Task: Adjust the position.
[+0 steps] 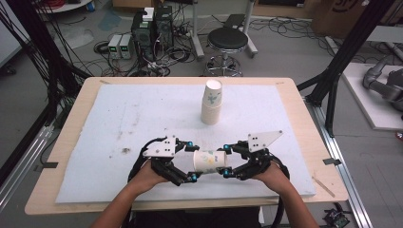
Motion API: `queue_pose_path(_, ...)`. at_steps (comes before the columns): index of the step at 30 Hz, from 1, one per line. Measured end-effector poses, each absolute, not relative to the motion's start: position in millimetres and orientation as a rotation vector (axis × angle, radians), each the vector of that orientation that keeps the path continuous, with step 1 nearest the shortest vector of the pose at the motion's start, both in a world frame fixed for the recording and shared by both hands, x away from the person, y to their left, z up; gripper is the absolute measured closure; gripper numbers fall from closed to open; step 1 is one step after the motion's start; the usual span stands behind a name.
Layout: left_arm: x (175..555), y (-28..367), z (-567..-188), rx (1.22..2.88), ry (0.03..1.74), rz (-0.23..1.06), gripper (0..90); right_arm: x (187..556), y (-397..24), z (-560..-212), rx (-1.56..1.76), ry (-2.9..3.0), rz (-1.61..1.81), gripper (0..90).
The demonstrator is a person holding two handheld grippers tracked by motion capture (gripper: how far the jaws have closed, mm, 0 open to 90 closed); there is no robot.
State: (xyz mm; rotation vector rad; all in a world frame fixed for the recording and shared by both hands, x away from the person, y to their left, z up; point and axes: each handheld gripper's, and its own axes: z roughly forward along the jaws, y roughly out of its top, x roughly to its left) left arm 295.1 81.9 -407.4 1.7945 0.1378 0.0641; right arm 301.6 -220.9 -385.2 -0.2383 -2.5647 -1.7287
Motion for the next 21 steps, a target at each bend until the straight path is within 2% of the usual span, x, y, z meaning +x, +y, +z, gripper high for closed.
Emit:
queue_pose_path(8,295.3,79.5,-407.9,1.783,0.122,0.057,19.6,302.1,-221.1,-385.1,-0.236,-2.526,-1.750,37.4)
queue_pose_path(21,295.2,81.2,-407.7,1.747,0.125,0.034,28.9,304.0,-223.7,-388.6,-0.241,-2.470,-1.761,37.7)
